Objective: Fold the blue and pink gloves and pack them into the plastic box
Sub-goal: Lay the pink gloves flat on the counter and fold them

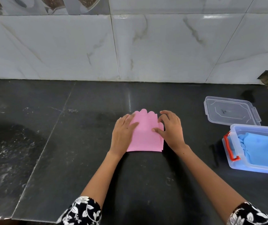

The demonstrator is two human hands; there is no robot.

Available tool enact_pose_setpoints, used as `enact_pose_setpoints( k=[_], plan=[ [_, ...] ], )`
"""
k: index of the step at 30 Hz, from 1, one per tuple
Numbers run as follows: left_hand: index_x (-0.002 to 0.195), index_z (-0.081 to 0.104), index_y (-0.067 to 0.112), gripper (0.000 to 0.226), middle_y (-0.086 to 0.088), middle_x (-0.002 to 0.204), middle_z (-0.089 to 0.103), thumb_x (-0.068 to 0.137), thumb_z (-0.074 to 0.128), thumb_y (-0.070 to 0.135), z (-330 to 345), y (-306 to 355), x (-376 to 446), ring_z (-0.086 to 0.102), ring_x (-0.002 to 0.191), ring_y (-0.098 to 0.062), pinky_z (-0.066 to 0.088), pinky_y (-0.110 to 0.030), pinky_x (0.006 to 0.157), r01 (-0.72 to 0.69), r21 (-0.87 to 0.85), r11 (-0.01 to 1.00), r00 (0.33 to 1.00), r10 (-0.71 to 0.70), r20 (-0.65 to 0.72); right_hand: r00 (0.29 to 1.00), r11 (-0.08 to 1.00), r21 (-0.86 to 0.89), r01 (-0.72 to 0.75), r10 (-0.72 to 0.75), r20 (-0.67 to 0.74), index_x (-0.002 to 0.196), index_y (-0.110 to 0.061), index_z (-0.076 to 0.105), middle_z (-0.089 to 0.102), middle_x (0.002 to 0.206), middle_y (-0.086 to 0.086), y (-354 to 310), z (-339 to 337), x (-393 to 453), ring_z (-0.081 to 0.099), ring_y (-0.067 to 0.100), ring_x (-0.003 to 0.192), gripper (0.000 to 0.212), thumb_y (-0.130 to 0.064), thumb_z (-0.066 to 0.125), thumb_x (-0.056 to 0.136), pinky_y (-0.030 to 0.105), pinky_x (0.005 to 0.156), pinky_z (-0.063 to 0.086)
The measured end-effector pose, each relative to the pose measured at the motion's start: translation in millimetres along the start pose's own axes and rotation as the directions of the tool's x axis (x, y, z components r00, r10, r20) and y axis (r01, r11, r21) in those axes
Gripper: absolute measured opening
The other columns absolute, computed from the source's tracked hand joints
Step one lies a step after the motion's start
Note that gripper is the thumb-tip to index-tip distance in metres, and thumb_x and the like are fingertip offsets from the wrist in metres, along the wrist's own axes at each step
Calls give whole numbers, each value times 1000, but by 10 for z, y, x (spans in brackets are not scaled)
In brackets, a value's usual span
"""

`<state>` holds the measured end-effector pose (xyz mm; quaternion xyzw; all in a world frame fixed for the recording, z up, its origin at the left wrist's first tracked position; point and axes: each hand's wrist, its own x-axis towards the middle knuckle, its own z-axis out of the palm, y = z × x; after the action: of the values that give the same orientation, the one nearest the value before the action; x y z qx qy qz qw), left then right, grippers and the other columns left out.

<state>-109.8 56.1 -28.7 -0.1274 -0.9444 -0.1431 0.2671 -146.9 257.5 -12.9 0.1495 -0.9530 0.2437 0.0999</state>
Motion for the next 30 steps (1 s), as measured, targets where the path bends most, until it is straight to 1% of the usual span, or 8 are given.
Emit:
enact_pose_setpoints(
  k=[2, 6, 10, 14, 19, 24, 27, 30],
  plan=[
    [96, 74, 10, 35, -12, 123, 64, 67, 74, -10, -41, -86, 58, 60, 113, -36, 45, -55, 97, -176, 19, 984, 982, 174, 74, 987, 987, -39, 159, -159, 2, 84, -12, 66, 64, 112, 5, -6, 0, 15, 59, 28, 109, 20, -15, 79, 69, 41, 103, 36],
    [107, 72, 13, 37, -3, 121, 66, 73, 74, -1, -93, -284, 108, 60, 116, -26, 46, -49, 99, -313, 65, 947, 928, 291, 230, 918, 904, -178, 388, -361, 166, 102, -19, 73, 70, 114, 0, 56, 12, 55, 62, 20, 112, 29, -5, 71, 76, 45, 109, 31],
    [115, 68, 13, 29, -2, 124, 65, 87, 61, 8, -108, -363, 165, 58, 119, -22, 42, -39, 102, -252, -26, 967, 914, 247, 321, 909, 918, -222, 328, -242, 340, 130, -23, 55, 49, 141, -9, 132, -13, 13, 37, 10, 137, 37, -12, 47, 96, 40, 118, 7],
    [117, 67, 18, 28, 4, 127, 63, 96, 50, 28, -87, -331, 334, 56, 119, -17, 37, -31, 98, -219, -47, 975, 868, 216, 448, 922, 903, -348, 251, -114, 370, 132, -14, 49, 40, 149, -2, -146, -27, -49, 19, 15, 145, 39, -29, 30, 101, 46, 117, 1],
    [118, 62, 13, 33, -3, 132, 55, 91, 55, 31, -89, -304, 585, 48, 120, -22, 27, -28, 104, -304, 3, 953, 807, 256, 532, 899, 935, -211, 285, -185, 397, 135, -9, 45, 38, 149, 6, -597, 62, -355, 25, 22, 140, 60, -48, 50, 89, 43, 116, 8],
    [148, 19, 25, 64, -4, 159, 8, 94, 52, 28, -69, -314, 709, 12, 146, -20, 12, -36, 118, -463, 0, 887, 670, 349, 655, 893, 929, -148, 339, -268, 362, 136, -15, 47, 47, 144, 3, -517, 136, -527, 41, 23, 132, 45, -18, 53, 92, 36, 113, 21],
    [149, 10, 30, 58, -2, 160, 7, 99, 40, 26, -61, -311, 733, 19, 144, -20, 29, -36, 112, -469, -18, 883, 575, 321, 752, 900, 917, -160, 364, -302, 316, 124, -16, 61, 62, 128, 2, -421, 93, -541, 57, 21, 119, 42, -10, 66, 83, 38, 108, 34],
    [148, 22, 32, 48, 0, 156, 23, 101, 33, 25, -82, -280, 713, 44, 130, -23, 46, -39, 95, -310, 9, 951, 635, 200, 746, 914, 911, -179, 372, -326, 242, 101, -22, 74, 73, 106, -5, -305, 0, -532, 68, 14, 100, 41, -9, 83, 64, 38, 96, 47]
  ],
)
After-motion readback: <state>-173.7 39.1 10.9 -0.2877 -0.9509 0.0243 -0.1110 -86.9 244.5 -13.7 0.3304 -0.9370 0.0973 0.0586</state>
